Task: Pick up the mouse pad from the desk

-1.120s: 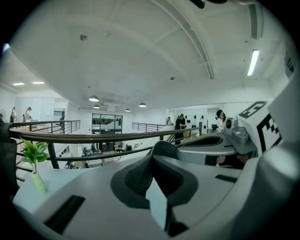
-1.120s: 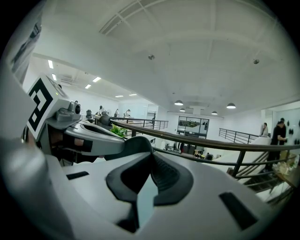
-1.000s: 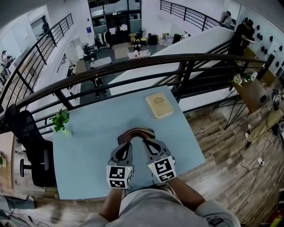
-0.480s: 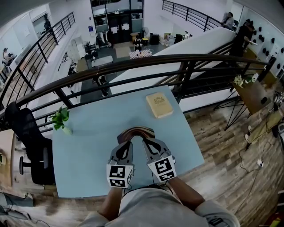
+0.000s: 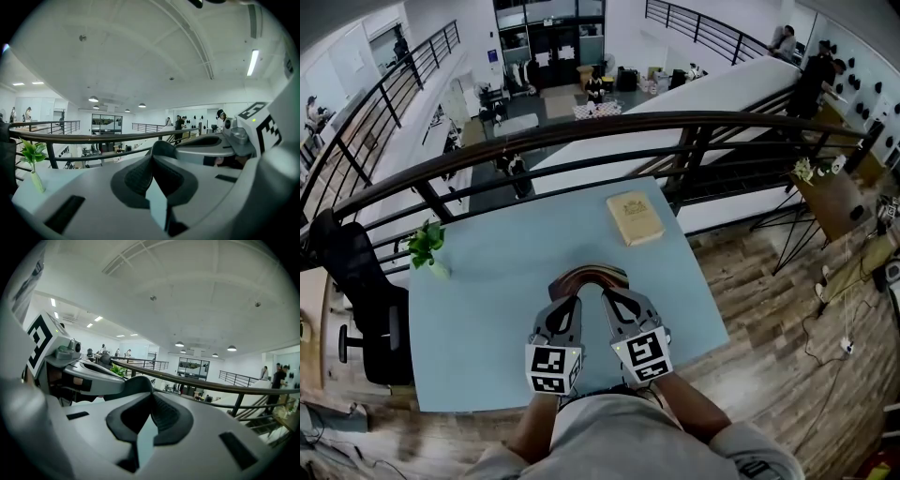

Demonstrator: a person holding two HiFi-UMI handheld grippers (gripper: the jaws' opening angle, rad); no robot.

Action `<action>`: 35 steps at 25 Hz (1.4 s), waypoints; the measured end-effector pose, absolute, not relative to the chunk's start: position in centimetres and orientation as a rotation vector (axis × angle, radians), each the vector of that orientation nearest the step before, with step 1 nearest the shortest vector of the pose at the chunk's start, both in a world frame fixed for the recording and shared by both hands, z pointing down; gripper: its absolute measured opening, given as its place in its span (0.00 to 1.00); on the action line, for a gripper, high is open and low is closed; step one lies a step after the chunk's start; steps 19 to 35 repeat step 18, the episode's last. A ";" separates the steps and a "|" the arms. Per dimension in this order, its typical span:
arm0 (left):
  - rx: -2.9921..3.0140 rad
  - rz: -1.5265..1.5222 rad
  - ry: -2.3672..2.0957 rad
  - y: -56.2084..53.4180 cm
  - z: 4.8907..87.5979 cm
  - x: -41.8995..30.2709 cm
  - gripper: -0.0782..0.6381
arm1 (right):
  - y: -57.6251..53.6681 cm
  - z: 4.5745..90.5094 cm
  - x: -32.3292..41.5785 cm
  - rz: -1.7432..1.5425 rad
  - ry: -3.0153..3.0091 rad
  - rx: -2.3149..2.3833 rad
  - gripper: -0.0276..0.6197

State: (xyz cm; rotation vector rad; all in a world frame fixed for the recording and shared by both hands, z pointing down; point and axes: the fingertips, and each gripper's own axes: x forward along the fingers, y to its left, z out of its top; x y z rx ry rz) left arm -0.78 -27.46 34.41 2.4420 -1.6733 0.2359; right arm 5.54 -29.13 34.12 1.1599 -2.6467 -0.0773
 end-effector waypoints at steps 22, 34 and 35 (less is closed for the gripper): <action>2.441 0.237 -1.658 -26.7 34.5 0.3 0.14 | -28.4 34.2 7.0 -0.060 -2.637 1.168 0.07; 2.441 0.237 -1.658 -26.7 34.5 0.3 0.14 | -28.4 34.2 7.0 -0.060 -2.637 1.168 0.07; 2.441 0.237 -1.658 -26.7 34.5 0.3 0.14 | -28.4 34.2 7.0 -0.060 -2.637 1.168 0.07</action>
